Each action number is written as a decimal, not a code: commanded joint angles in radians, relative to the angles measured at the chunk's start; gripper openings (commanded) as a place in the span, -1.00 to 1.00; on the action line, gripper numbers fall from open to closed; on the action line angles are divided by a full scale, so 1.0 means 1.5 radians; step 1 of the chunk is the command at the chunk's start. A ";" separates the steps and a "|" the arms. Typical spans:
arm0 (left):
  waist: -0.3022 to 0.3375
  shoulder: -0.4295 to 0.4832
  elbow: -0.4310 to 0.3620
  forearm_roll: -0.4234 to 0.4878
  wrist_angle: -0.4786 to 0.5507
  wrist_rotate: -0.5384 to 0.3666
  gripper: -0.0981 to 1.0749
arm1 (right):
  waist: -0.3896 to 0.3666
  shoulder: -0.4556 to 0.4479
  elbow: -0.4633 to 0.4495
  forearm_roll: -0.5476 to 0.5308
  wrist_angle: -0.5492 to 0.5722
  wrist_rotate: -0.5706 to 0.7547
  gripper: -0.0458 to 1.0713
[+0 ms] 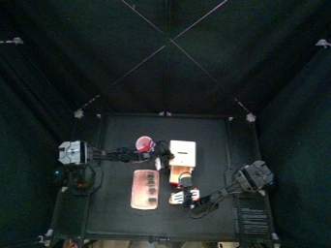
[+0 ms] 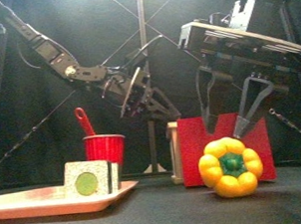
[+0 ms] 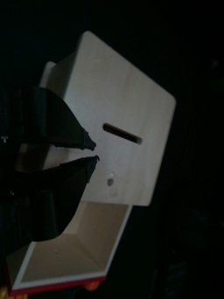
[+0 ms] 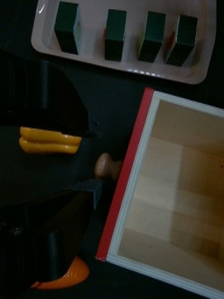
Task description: Open drawer more
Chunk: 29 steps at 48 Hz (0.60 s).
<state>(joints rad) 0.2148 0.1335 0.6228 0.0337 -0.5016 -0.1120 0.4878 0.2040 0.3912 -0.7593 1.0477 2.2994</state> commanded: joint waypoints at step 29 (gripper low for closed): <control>-0.007 -0.132 0.077 0.035 -0.007 0.001 0.20 | 0.013 -0.071 -0.006 -0.052 -0.004 -0.001 0.52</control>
<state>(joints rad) 0.2102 -0.0123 0.7363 0.0721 -0.5354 -0.1120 0.4985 0.1473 0.3958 -0.8130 1.0431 2.2994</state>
